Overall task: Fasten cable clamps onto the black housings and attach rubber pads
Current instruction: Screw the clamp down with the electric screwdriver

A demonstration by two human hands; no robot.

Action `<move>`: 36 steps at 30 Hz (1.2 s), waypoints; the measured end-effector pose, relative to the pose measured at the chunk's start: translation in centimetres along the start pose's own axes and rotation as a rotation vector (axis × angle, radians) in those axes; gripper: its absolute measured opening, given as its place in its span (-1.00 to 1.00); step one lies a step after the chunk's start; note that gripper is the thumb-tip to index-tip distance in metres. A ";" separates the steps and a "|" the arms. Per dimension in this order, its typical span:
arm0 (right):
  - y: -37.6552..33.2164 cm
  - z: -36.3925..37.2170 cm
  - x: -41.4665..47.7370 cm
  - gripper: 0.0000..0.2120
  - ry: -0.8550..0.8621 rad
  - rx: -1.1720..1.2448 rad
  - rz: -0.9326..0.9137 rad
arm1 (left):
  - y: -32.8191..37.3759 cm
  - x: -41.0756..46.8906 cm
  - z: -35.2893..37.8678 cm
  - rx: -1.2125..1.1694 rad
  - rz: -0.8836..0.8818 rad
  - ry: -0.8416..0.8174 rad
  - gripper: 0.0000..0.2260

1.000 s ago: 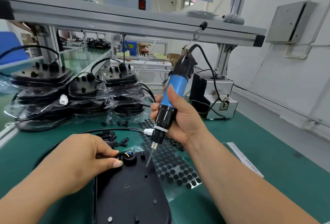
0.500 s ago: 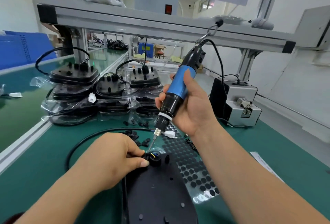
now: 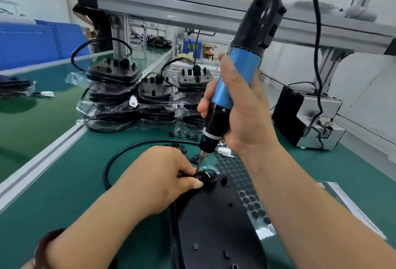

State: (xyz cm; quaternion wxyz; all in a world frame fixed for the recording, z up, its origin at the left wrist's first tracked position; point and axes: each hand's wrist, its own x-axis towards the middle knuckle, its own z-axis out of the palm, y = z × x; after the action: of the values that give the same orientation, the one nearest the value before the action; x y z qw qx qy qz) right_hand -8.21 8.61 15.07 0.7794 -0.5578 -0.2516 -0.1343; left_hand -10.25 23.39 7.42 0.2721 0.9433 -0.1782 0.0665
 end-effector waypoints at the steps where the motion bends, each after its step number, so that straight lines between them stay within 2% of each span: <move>1: 0.0 0.1 -0.1 -0.79 0.001 -0.007 -0.011 | 0.0 0.0 0.0 -0.002 0.003 0.007 -0.81; 7: -0.2 0.2 -0.3 -0.88 0.014 -0.033 -0.056 | 0.1 -0.1 0.1 -0.001 0.026 0.036 -0.79; 16: 0.1 0.5 -0.9 -0.79 -0.004 -0.041 -0.048 | 0.0 -0.2 0.3 0.020 0.048 0.074 -0.80; 26: 0.1 1.2 -0.9 -0.81 -0.079 -0.148 -0.107 | 0.0 -0.2 0.3 0.051 0.057 0.058 -0.82; 31: -0.2 0.9 -0.8 -0.73 -0.096 -0.090 -0.118 | 0.1 -0.2 0.3 0.033 0.057 0.061 -0.78; 36: 0.4 0.7 -0.9 -0.81 -0.071 -0.123 -0.108 | 0.1 -0.2 0.2 0.040 0.054 0.049 -0.77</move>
State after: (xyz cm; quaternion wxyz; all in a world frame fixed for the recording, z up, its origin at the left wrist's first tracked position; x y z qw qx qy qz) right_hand -8.94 9.31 14.42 0.7259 -0.5946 -0.3002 -0.1716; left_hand -10.46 23.25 7.21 0.2556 0.9415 -0.1953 0.1002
